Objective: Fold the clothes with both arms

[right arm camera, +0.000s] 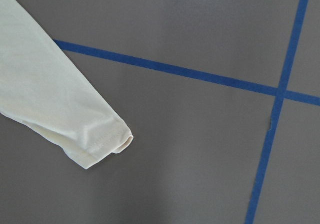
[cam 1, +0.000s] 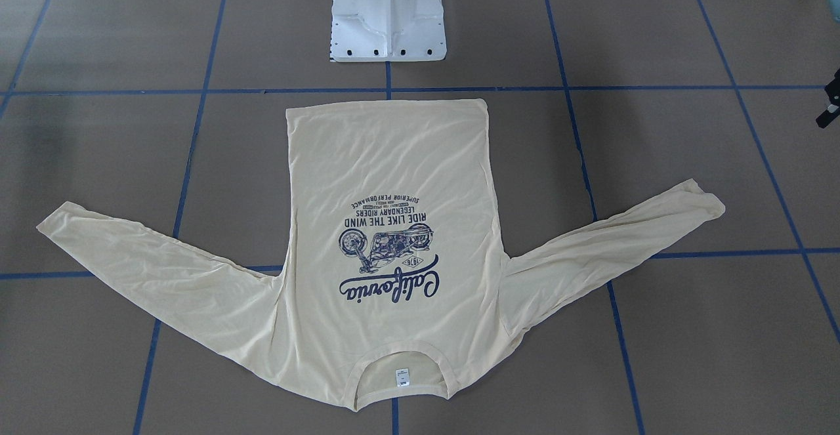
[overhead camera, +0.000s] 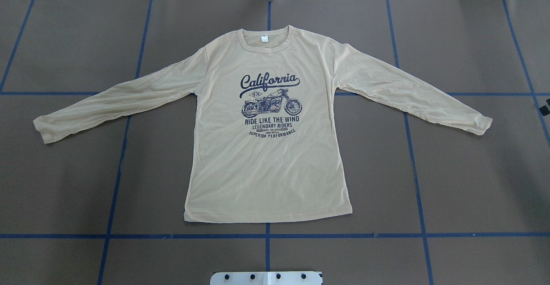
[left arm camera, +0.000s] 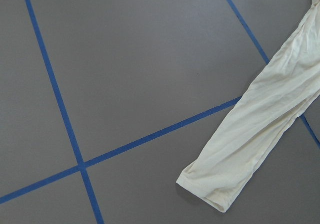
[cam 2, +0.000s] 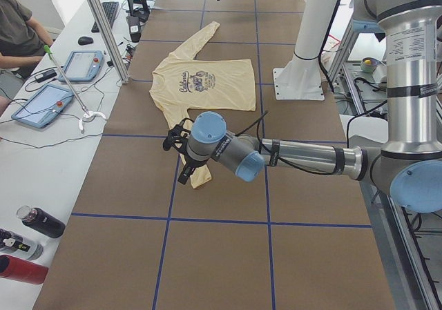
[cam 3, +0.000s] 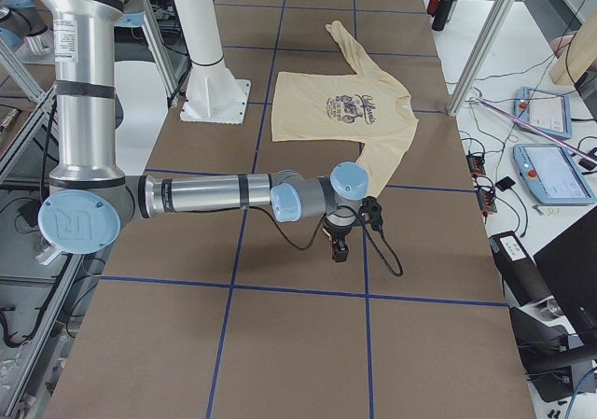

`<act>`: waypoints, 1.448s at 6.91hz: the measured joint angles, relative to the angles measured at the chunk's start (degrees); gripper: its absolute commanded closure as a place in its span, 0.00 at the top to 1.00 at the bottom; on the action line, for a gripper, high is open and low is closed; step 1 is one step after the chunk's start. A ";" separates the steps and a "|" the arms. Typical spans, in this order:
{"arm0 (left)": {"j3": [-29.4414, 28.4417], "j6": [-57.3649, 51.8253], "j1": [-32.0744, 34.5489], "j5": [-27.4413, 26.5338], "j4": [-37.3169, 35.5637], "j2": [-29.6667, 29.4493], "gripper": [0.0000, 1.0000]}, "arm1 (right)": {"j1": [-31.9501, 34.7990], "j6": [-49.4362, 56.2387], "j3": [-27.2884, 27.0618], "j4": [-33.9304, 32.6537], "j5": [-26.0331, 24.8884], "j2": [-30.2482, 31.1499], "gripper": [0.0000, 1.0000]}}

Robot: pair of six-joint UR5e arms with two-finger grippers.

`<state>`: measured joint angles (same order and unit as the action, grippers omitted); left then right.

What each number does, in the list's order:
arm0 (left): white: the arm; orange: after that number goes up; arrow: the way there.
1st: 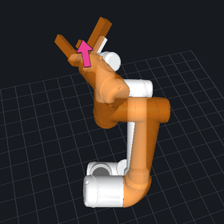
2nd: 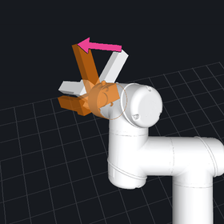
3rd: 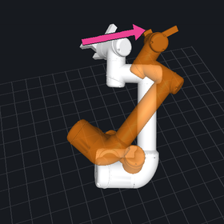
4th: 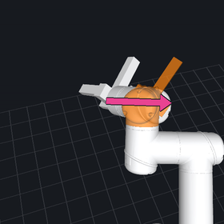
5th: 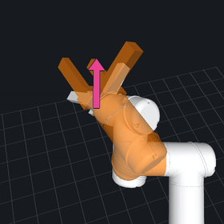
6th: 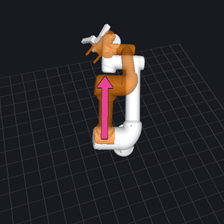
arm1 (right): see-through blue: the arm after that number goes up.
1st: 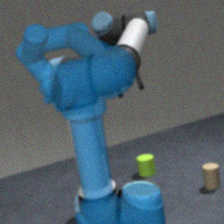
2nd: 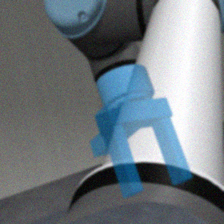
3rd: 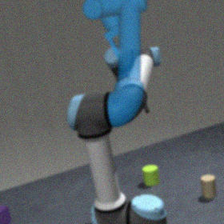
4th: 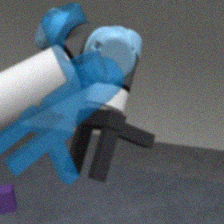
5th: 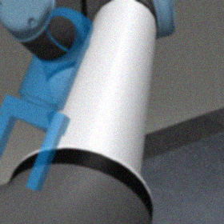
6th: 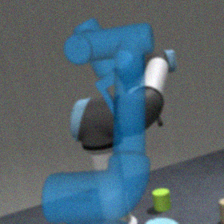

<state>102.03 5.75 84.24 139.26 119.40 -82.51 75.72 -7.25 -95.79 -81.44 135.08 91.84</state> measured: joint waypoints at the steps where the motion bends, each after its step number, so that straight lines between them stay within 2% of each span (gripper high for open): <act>1: 0.16 0.03 -0.03 0.03 0.04 -0.01 1.00 | -1.58 -4.82 0.72 2.07 -0.17 -0.93 1.00; 3: 0.39 0.09 -0.04 0.18 0.16 0.00 1.00 | -3.88 -16.54 6.08 9.03 -0.26 -4.80 1.00; 6: 0.39 0.05 -0.04 0.17 1.07 0.06 1.00 | -8.06 -38.71 15.37 27.13 -0.14 -7.01 0.99; 7: 0.51 0.05 -0.04 0.15 1.32 0.07 1.00 | -9.45 -41.30 17.79 31.14 -0.28 -6.97 0.99; 9: 0.95 0.11 -0.04 0.16 1.44 0.07 1.00 | -10.84 -42.53 19.78 33.80 -0.35 -6.99 0.96; 10: 1.11 0.13 -0.04 0.18 1.43 0.07 1.00 | -11.07 -42.62 20.02 34.05 -0.12 -6.92 0.86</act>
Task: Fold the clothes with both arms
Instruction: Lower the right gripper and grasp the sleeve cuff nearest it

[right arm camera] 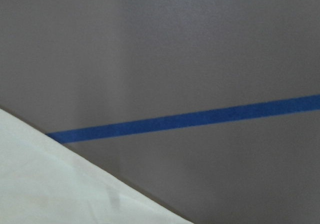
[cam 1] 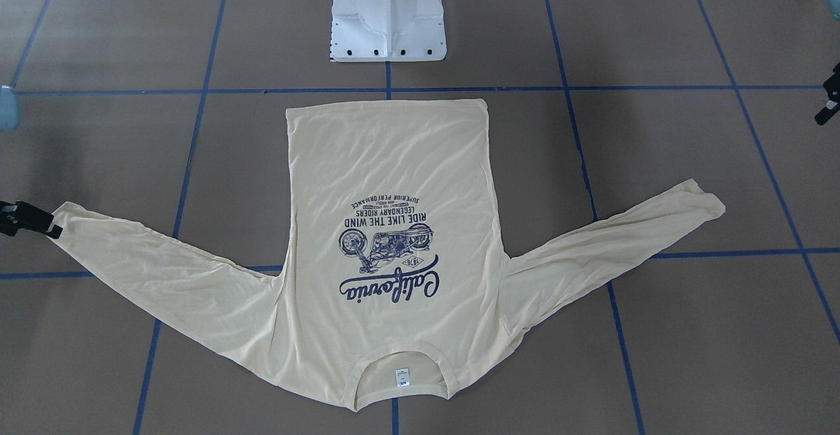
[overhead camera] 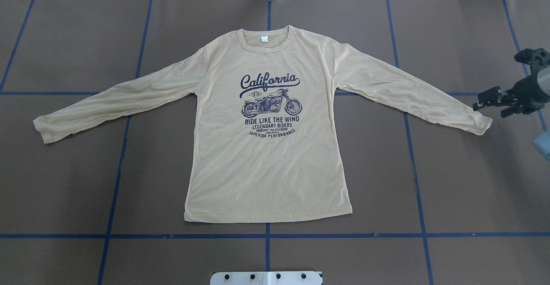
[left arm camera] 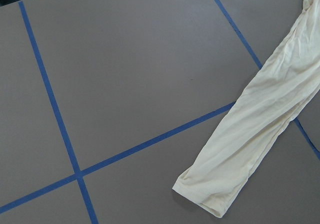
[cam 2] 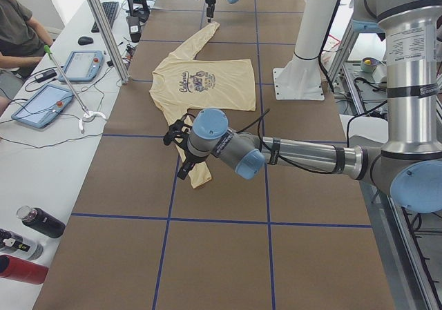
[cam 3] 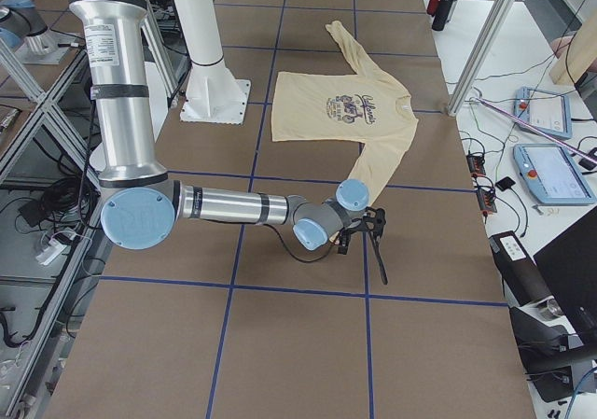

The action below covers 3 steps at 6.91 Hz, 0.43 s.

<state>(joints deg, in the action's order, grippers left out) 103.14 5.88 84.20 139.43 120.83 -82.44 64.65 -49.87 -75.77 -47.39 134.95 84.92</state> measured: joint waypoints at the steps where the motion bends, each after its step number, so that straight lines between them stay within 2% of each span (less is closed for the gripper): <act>1: 0.02 0.01 0.01 -0.02 -0.04 0.03 1.00 | -0.15 -0.03 -0.04 0.10 0.42 0.33 0.53; 3: 0.00 0.01 0.03 -0.07 -0.06 0.07 1.00 | -0.21 -0.41 -0.09 0.13 1.11 0.99 0.15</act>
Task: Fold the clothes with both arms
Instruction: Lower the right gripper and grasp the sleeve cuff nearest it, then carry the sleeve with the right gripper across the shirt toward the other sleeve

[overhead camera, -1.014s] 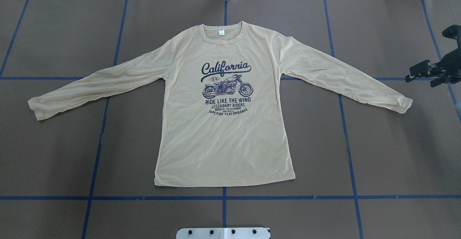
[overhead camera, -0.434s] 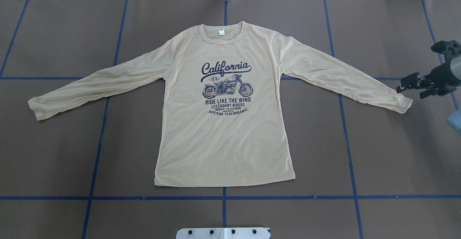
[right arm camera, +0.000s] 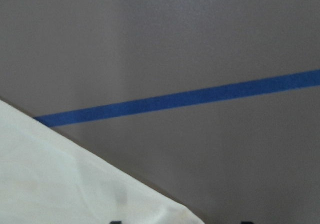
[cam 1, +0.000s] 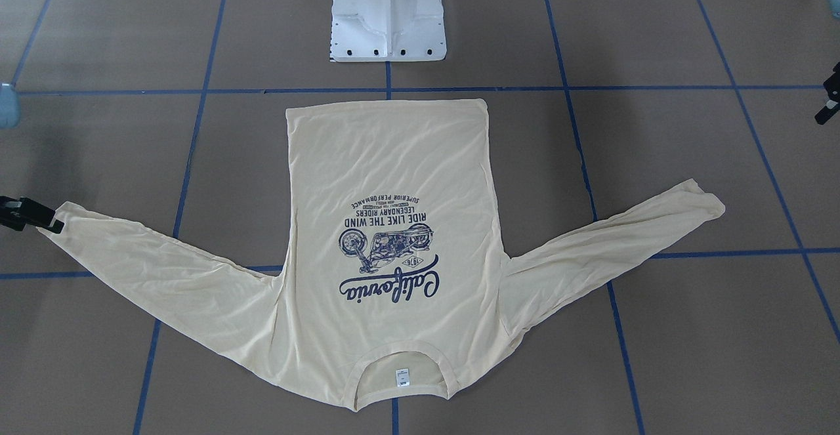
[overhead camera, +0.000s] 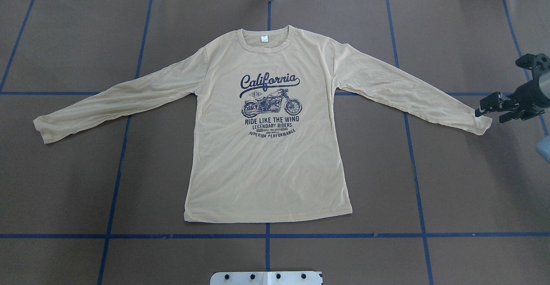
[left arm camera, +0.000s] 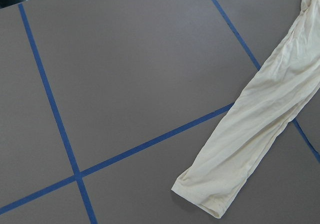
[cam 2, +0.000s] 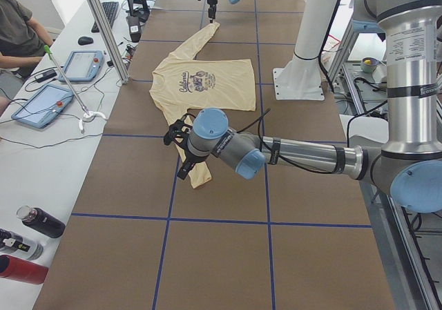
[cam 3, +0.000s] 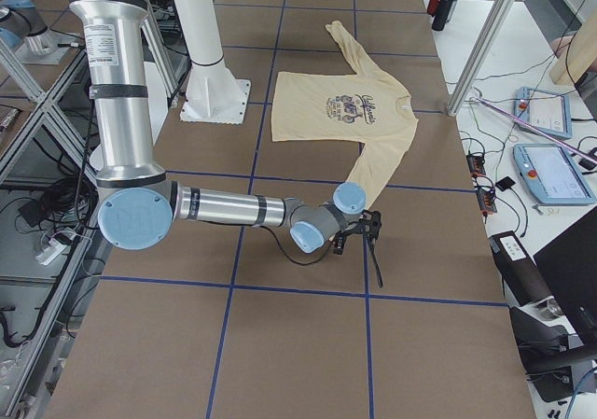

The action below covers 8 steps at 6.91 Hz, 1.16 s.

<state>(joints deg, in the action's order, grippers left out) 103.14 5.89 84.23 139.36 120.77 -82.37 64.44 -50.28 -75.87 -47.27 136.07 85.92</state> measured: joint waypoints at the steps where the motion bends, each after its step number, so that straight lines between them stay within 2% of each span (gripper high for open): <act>1: -0.06 -0.02 -0.01 0.00 0.00 0.01 1.00 | -0.04 -0.11 0.17 -0.03 0.13 -0.02 0.00; 4: -0.16 -0.06 -0.02 -0.16 0.00 0.01 1.00 | -0.02 -0.19 0.31 -0.16 1.27 -0.23 0.00; 6: -0.14 -0.06 -0.03 -0.09 0.01 0.02 1.00 | 1.21 -0.17 -0.49 0.00 4.14 0.04 0.00; 8: -0.13 -0.15 -0.03 -0.06 0.07 0.01 1.00 | 4.18 -0.26 -5.36 -0.19 7.72 2.33 0.00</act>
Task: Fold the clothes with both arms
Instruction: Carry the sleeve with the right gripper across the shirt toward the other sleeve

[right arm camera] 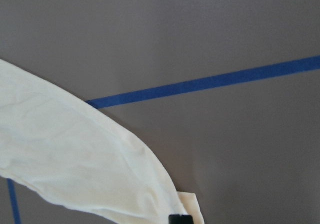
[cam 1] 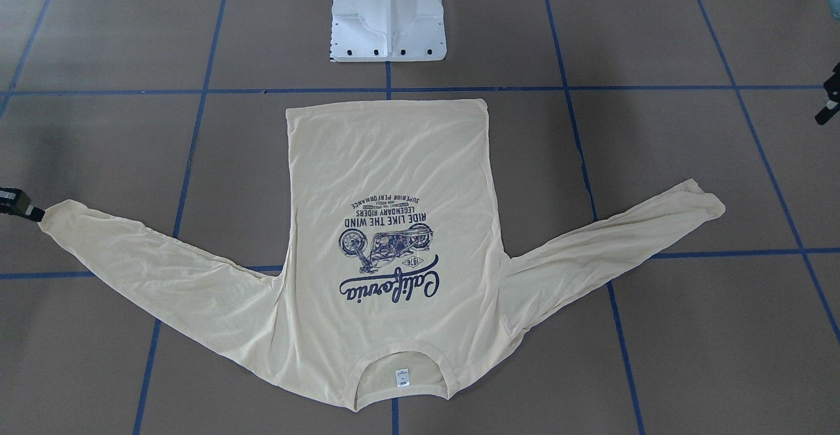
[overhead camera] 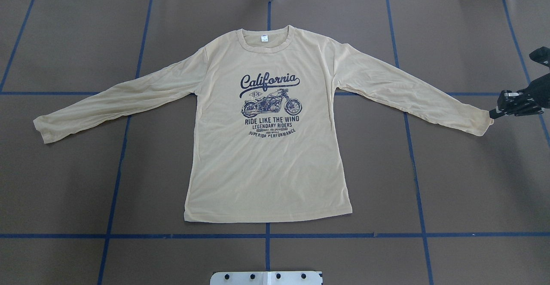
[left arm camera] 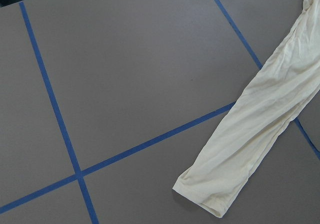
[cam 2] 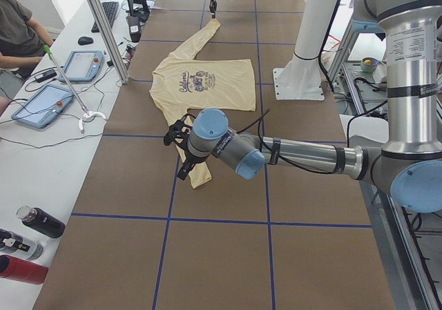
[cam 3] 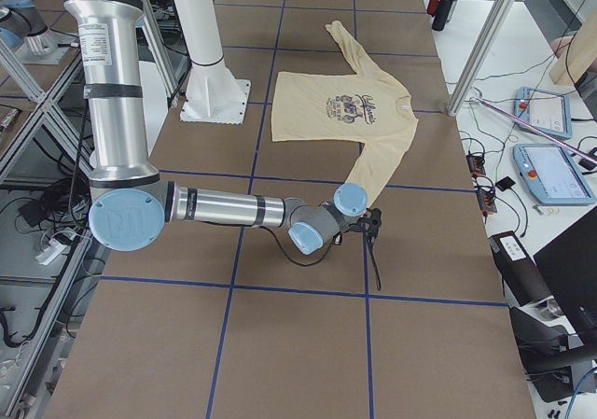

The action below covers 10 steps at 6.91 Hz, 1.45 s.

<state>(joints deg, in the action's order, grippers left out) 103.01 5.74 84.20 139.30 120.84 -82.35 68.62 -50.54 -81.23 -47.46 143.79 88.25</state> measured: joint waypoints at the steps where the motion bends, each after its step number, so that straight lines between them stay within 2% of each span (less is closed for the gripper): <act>1: 0.03 -0.02 0.00 0.03 0.03 0.00 1.00 | 0.66 -1.26 -4.68 -0.35 0.57 1.31 0.00; 2: 0.06 -0.03 0.00 0.06 0.07 -0.01 1.00 | 0.76 -4.86 -8.90 -0.52 0.67 0.82 0.00; 3: 0.10 -0.03 0.00 0.10 0.09 -0.05 1.00 | -0.17 -10.57 -11.23 -0.66 0.14 -2.05 0.00; 4: 0.14 -0.05 0.00 0.15 0.10 -0.08 1.00 | -3.39 -18.38 -11.96 -0.77 -2.54 -6.92 0.00; 5: 0.14 -0.09 0.00 0.17 0.10 -0.09 1.00 | -8.33 -25.86 -12.00 -2.03 -8.15 -12.39 0.00; 6: 0.07 -0.11 0.00 0.18 0.10 -0.09 1.00 | -13.29 -31.02 -11.77 -6.81 -14.50 -18.64 0.00; 7: -0.02 -0.11 0.00 0.18 0.10 -0.09 1.00 | -16.98 -34.19 -10.52 -14.13 -19.54 -26.20 0.00; 8: -0.21 -0.14 -0.02 0.16 0.10 -0.11 1.00 | -19.55 -36.35 -6.81 -19.21 -23.13 -34.02 0.00; 10: -0.53 -0.18 -0.08 0.12 0.10 -0.15 1.00 | -22.34 -38.25 3.45 -21.87 -25.92 -47.43 0.00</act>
<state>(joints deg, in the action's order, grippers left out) 102.48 5.56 84.12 139.42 120.94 -82.50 46.27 -88.78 -77.78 -69.33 117.87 40.82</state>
